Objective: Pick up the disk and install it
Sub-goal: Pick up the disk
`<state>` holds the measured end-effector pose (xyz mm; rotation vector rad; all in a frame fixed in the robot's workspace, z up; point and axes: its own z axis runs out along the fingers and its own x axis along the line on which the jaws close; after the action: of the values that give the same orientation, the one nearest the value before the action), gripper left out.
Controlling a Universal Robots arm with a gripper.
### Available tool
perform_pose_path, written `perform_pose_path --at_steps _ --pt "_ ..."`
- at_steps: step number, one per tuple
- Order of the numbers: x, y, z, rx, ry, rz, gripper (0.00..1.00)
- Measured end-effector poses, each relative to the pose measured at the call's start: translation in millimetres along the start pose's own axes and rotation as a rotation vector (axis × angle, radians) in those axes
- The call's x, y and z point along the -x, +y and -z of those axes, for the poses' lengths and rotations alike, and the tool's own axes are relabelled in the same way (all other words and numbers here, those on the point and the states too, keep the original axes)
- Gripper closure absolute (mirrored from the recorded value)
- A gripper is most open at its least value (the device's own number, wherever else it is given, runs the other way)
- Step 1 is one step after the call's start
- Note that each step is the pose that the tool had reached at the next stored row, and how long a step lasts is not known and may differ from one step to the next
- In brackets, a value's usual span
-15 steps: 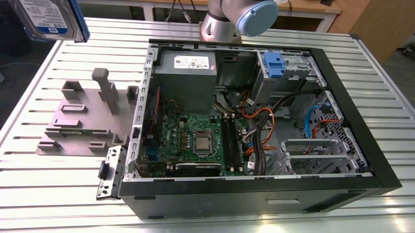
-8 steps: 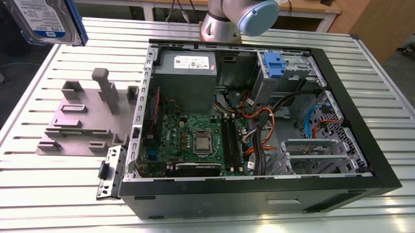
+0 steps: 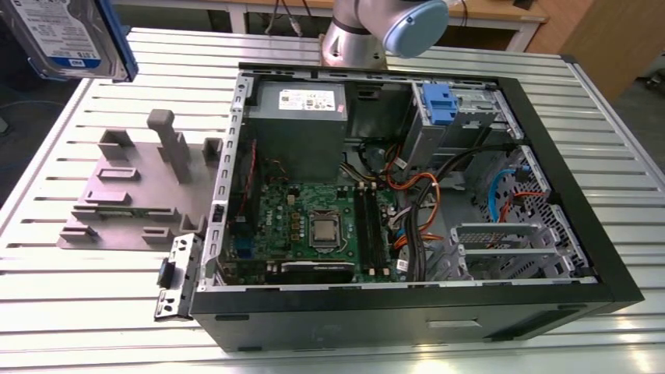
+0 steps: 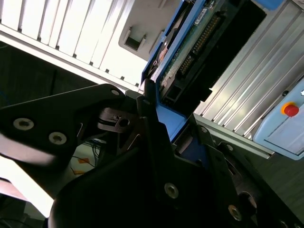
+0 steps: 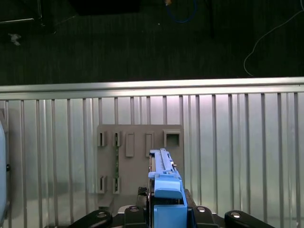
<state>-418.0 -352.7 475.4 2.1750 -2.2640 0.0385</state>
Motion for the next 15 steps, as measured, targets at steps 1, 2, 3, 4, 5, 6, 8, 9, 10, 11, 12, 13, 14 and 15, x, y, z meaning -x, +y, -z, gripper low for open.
perform_pose_path --at_steps 1,2,3,4,5,6,8,9,10,11,12,13,14,15 --pt "-0.3 -1.0 0.0 0.0 0.0 0.0 0.64" --pt "-0.4 -2.3 -0.1 0.0001 0.0 0.0 0.64" --pt "-0.3 -4.3 -0.1 0.0001 0.0001 0.0 0.64" --pt "-0.2 -6.4 -0.1 0.0001 0.0001 0.0 0.64" --pt "-0.2 -8.2 -0.1 0.0002 0.0001 0.0 0.64" --pt "-0.1 -10.0 -0.2 0.0001 0.0 0.0 0.64" --pt "0.0 -13.4 -0.3 0.0 0.0 0.0 0.64" --pt "0.1 -14.8 -0.3 0.0001 0.0 0.0 0.64" --pt "0.1 -16.1 -0.4 0.0 0.0 0.0 0.64" --pt "0.2 -17.4 -0.4 0.0 0.0 0.0 0.64" --pt "0.1 -18.3 -0.4 0.0 0.0 0.0 0.64" --pt "-0.1 -18.6 -0.4 0.0001 0.0 0.0 0.64" --pt "-0.5 -18.8 -0.5 0.0 0.0 0.0 0.64" --pt "-1.4 -18.9 -0.6 0.0 0.0 0.0 0.64"
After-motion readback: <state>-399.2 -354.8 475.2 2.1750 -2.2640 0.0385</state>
